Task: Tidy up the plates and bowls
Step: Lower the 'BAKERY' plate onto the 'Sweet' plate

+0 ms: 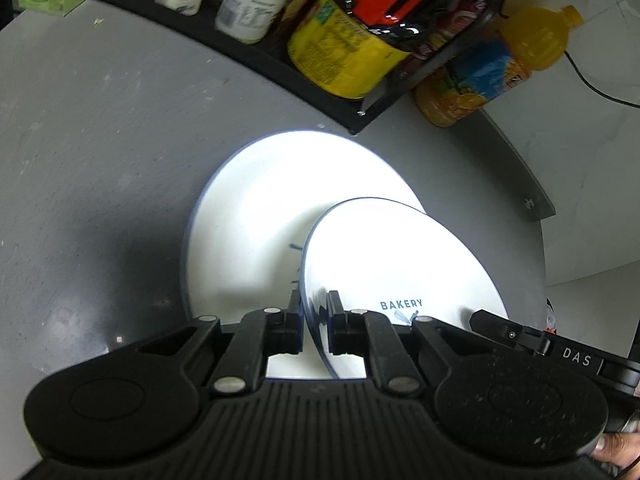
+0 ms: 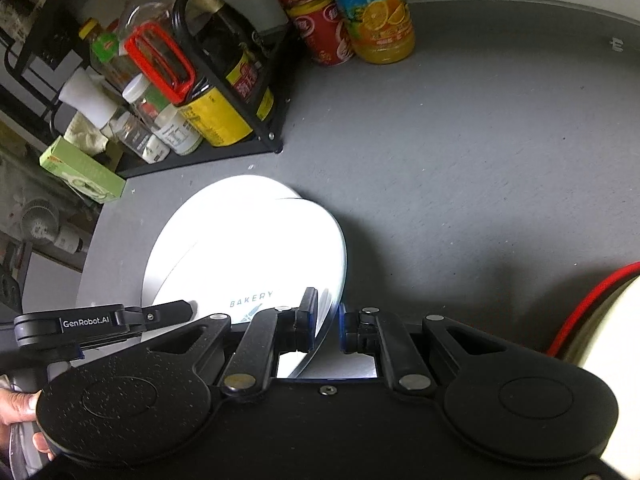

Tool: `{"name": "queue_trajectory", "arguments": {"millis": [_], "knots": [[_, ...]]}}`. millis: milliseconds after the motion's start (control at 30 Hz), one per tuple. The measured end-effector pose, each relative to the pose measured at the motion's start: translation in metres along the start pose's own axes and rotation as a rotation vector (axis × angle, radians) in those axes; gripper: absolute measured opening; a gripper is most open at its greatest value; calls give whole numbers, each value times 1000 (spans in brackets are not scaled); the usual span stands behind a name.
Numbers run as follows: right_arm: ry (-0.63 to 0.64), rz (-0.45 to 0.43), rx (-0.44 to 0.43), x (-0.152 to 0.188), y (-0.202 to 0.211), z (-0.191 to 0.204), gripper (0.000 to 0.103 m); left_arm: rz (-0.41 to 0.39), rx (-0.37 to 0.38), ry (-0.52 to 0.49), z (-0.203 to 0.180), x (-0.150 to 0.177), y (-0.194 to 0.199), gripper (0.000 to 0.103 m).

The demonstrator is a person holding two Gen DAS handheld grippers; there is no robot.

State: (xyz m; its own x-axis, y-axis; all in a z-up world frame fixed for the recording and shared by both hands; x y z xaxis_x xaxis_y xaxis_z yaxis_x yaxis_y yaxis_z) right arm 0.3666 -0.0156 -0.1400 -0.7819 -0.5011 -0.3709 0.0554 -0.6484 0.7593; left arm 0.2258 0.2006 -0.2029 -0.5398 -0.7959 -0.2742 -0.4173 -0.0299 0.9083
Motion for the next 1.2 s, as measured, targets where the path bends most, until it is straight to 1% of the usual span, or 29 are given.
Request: {"name": "queue_trajectory", "arguments": {"millis": [300, 400, 533, 667, 767, 867, 967, 1033, 1067, 1100, 1133, 1167, 1200], "knots": [[41, 30, 36, 1, -7, 10, 11, 32, 0, 30, 16, 5, -15, 12], [47, 26, 42, 0, -7, 10, 10, 26, 0, 28, 16, 5, -17, 13], [35, 11, 48, 0, -9, 8, 8, 22, -18, 11, 13, 3, -17, 13], [44, -7, 71, 0, -13, 9, 8, 39, -32, 9, 12, -1, -18, 14], [26, -7, 64, 0, -16, 8, 7, 56, -56, -3, 12, -3, -16, 14], [32, -9, 61, 0, -18, 9, 7, 38, -91, -36, 11, -4, -7, 14], [40, -11, 64, -1, -19, 9, 7, 31, -82, -39, 12, -7, 1, 14], [34, -11, 57, -1, -19, 8, 7, 9, -76, -38, 14, -10, 8, 15], [34, -9, 58, 0, -20, 8, 8, -4, -78, -39, 15, -12, 12, 16], [34, -7, 59, 0, -20, 8, 8, -14, -85, -41, 14, -13, 16, 21], [33, -7, 60, 0, -21, 8, 8, -25, -95, -43, 15, -15, 19, 29], [31, -8, 60, 1, -21, 8, 8, -37, -107, -45, 15, -17, 23, 33], [28, -9, 60, 1, -22, 8, 8, -50, -120, -46, 16, -19, 27, 42]]}}
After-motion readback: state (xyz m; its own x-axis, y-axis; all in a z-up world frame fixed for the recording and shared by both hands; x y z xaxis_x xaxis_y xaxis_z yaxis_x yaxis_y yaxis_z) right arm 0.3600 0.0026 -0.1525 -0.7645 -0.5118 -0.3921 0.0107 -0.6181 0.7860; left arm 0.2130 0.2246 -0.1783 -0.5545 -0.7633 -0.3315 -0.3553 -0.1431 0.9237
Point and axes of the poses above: each gripper's, at about its wrist camera, not at the fingertips, and y roughly against the way its jaws point, z to its left, x to its underside, the point moved 3 cm from there along -y, roughly the way its jaws point, and after that the axes turned 12 degrees about -x, right-handed, at the moved point
